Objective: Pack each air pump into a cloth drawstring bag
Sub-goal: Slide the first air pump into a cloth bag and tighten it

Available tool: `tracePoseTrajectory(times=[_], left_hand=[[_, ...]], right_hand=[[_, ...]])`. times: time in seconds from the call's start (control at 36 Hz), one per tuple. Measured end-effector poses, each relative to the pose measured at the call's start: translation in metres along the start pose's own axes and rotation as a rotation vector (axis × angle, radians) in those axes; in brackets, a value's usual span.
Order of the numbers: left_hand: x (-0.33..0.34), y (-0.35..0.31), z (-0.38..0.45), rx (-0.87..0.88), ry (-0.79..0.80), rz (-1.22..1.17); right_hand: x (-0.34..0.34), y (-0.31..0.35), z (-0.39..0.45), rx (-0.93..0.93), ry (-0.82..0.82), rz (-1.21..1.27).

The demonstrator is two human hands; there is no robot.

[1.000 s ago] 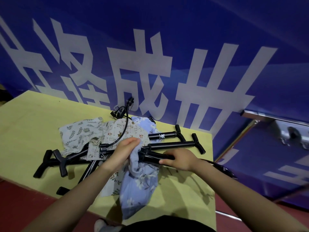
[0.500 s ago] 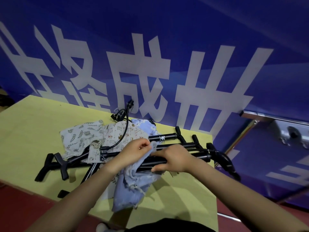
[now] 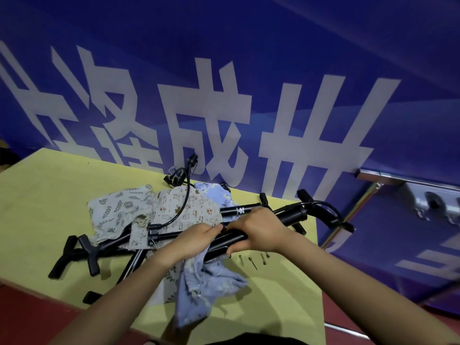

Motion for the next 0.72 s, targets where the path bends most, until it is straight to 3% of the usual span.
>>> tracePoseTrajectory(times=[0.31, 0.56, 0.61, 0.72], left_hand=[[0.008, -0.010, -0.001, 0.240, -0.037, -0.113], [0.008, -0.022, -0.001, 0.284, -0.132, -0.245], [0.008, -0.024, -0.003, 0.269, -0.153, -0.228], [0.008, -0.025, -0.007, 0.243, -0.189, -0.201]], right_hand=[[-0.010, -0.011, -0.008, 0.076, -0.095, 0.001], [-0.002, -0.016, -0.027, 0.104, -0.543, 0.098], [-0.003, -0.020, -0.033, 0.265, -0.636, 0.288], [-0.003, -0.032, -0.046, 0.702, -0.713, 1.145]])
Point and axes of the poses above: each hand's wrist, its own z-axis towards the middle knuckle, its own x-axis out of the palm, y = z × x, the point moved 3 cm from there along z, towards the middle knuckle, and after that the axes turned 14 degrees about y, right-handed, at the moved point
